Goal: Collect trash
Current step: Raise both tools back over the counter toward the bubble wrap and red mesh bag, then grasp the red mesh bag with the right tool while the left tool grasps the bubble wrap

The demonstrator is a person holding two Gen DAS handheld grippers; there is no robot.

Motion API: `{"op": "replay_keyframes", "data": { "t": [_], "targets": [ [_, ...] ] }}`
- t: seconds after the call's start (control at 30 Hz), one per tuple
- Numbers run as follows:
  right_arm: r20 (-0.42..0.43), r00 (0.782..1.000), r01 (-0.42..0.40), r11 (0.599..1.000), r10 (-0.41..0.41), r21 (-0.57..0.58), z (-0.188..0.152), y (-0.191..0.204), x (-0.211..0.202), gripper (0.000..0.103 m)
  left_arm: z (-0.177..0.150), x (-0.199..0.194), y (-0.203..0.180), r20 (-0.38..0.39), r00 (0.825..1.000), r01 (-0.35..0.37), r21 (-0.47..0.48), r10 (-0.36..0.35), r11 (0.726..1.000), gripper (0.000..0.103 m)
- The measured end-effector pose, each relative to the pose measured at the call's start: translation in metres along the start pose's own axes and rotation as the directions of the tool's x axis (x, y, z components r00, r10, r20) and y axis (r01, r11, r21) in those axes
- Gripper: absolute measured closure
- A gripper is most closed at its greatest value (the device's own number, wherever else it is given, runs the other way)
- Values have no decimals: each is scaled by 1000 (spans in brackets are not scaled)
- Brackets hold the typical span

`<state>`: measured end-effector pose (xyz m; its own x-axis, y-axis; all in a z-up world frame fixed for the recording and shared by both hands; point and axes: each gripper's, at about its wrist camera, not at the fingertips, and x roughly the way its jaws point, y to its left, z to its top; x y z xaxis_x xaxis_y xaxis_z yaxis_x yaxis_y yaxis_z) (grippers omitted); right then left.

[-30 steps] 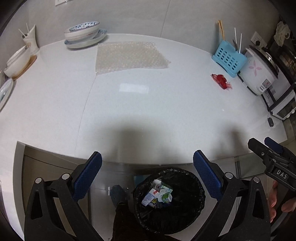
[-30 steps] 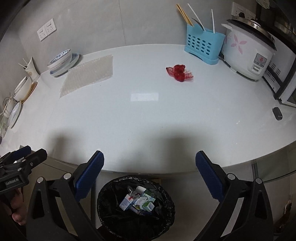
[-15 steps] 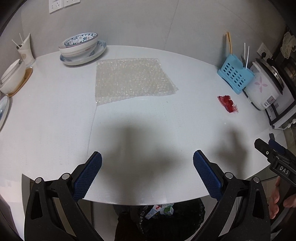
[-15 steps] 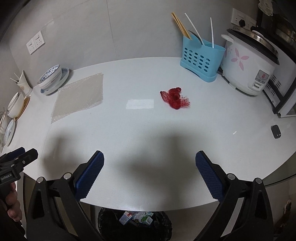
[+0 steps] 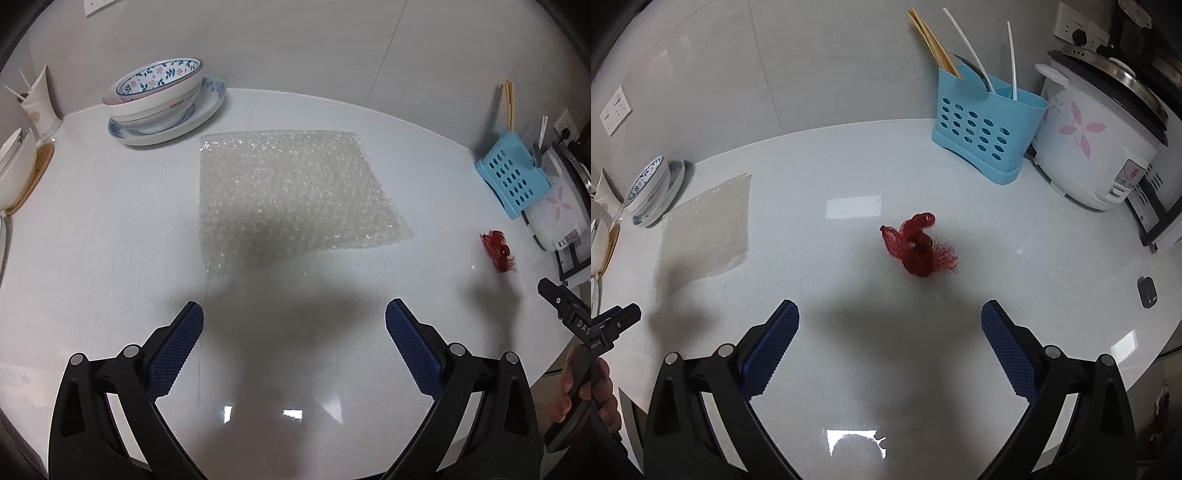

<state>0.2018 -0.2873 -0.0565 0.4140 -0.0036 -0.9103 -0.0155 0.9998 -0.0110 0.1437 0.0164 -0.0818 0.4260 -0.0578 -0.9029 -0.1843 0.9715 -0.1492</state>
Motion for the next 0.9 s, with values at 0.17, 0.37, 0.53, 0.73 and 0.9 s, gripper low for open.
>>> {"op": "replay_keyframes", "data": {
  "t": [0.17, 0.37, 0.53, 0.73, 0.9],
  "targets": [
    [-33, 999, 15, 1000, -15, 26, 22, -9, 30, 8, 30, 25, 4, -24, 1000, -20, 2, 20, 1000, 6],
    [-75, 997, 26, 997, -20, 75, 38, -25, 61, 12, 58, 57, 9, -58, 997, -47, 1, 47, 999, 6],
    [-118, 993, 26, 995, -14, 98, 42, -33, 83, 14, 72, 83, 12, -95, 993, -71, 0, 70, 997, 6],
    [-147, 989, 20, 996, -7, 89, 52, -25, 105, 18, 84, 106, 12, -133, 986, -99, 5, 99, 995, 7],
    [-196, 981, 20, 995, -1, 95, 59, -20, 125, 33, 84, 115, 11, -153, 980, -127, 9, 127, 992, 8]
  ]
}}
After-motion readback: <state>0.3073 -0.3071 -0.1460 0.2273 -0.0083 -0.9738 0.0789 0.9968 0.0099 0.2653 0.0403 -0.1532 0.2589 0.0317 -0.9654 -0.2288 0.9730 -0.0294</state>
